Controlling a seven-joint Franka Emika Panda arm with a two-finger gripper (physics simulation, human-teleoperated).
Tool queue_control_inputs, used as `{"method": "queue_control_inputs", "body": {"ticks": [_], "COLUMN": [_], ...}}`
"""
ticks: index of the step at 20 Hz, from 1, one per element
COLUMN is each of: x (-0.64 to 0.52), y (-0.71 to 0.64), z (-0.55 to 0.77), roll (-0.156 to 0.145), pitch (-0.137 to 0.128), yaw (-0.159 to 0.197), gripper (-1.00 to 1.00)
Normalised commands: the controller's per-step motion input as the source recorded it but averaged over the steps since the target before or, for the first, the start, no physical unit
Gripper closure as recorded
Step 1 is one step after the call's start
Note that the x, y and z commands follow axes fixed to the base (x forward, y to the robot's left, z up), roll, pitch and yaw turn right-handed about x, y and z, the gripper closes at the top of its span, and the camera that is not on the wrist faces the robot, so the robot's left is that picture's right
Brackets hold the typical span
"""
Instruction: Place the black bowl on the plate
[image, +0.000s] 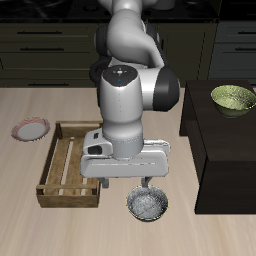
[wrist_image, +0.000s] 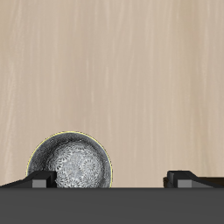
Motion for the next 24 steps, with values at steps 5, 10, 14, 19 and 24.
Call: {"method": "queue_control_inputs", "body": {"ticks": [5, 10, 14, 19, 24], "x": [0.01, 0.05, 0.09, 0.07, 0.02], "y": [0.06, 0.06, 0.01, -0.04, 0.02], "z": [-0.22, -0.27, -0.25, -0.2, -0.34], "roll": [0.013, 0.009, 0.01, 0.006, 0.006], "pitch": [0.027, 0.026, 0.029, 0.043, 0.044], "yaw": [0.017, 0.042, 0.025, 0.013, 0.039], "gripper": [-1.0, -1.0, -1.0, -1.0, -1.0]}}
